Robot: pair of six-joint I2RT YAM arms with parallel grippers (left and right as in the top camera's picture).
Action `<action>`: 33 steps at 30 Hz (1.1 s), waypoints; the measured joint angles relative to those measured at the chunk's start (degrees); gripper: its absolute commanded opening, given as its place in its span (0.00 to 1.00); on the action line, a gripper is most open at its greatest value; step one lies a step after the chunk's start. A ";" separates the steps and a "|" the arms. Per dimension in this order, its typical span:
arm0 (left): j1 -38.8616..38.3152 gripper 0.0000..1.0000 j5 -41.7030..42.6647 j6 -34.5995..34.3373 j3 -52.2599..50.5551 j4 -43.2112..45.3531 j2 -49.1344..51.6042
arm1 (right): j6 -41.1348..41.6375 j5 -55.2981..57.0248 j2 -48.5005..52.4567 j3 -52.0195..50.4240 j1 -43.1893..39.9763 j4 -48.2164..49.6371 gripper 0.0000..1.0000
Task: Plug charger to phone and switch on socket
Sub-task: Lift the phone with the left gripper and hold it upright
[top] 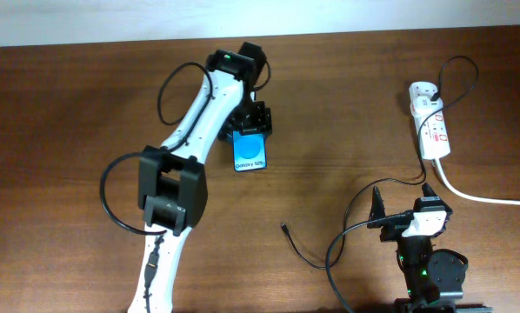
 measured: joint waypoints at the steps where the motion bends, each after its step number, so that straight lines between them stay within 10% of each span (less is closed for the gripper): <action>1: 1.18 0.79 4.79 1.22 0.15 -0.61 0.00 | -0.02 0.00 0.00 0.00 0.02 0.00 0.98; 12: 14.49 0.78 71.17 8.28 0.26 -2.29 0.02 | -0.02 0.00 0.00 0.00 0.02 0.02 0.98; 33: 19.10 0.78 79.54 0.39 0.33 -6.64 0.02 | 0.00 0.00 0.00 0.00 0.02 0.00 0.98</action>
